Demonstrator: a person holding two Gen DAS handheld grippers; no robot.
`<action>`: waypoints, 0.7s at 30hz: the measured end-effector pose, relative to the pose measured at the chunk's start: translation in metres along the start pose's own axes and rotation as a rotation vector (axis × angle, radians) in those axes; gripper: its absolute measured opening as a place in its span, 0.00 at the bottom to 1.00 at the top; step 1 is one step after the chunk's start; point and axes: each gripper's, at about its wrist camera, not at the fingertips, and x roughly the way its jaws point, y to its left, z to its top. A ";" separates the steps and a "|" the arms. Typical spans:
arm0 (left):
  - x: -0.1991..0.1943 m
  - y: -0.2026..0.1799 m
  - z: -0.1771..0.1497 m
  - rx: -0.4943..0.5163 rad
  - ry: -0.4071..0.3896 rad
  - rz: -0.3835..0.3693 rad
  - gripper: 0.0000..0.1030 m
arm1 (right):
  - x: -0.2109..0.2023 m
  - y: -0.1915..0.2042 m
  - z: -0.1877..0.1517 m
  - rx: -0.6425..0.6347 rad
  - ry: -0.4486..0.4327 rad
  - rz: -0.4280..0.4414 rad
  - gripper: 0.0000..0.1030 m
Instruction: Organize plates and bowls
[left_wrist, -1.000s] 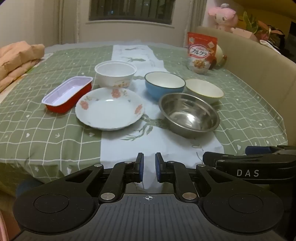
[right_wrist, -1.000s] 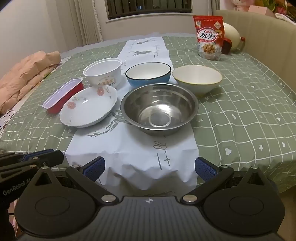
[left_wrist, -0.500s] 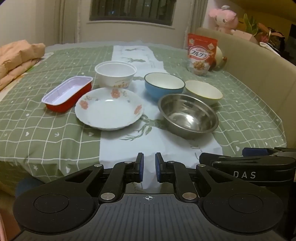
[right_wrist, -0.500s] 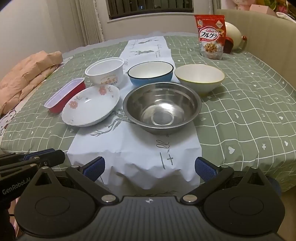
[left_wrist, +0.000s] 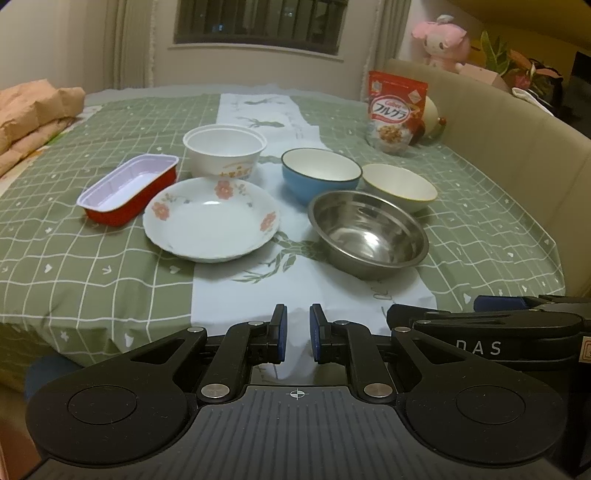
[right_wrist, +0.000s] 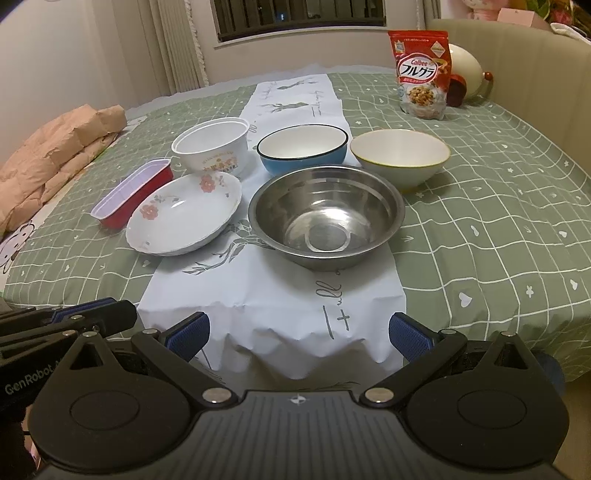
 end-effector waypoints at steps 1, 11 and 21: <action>0.000 0.000 0.000 0.001 0.000 0.000 0.15 | 0.000 0.000 0.000 0.000 -0.001 0.002 1.00; 0.001 0.000 -0.001 0.003 0.004 -0.002 0.15 | 0.002 0.001 0.000 -0.001 0.000 0.000 1.00; 0.003 0.003 -0.002 -0.007 0.011 -0.001 0.15 | 0.002 0.001 -0.001 -0.001 0.002 0.001 1.00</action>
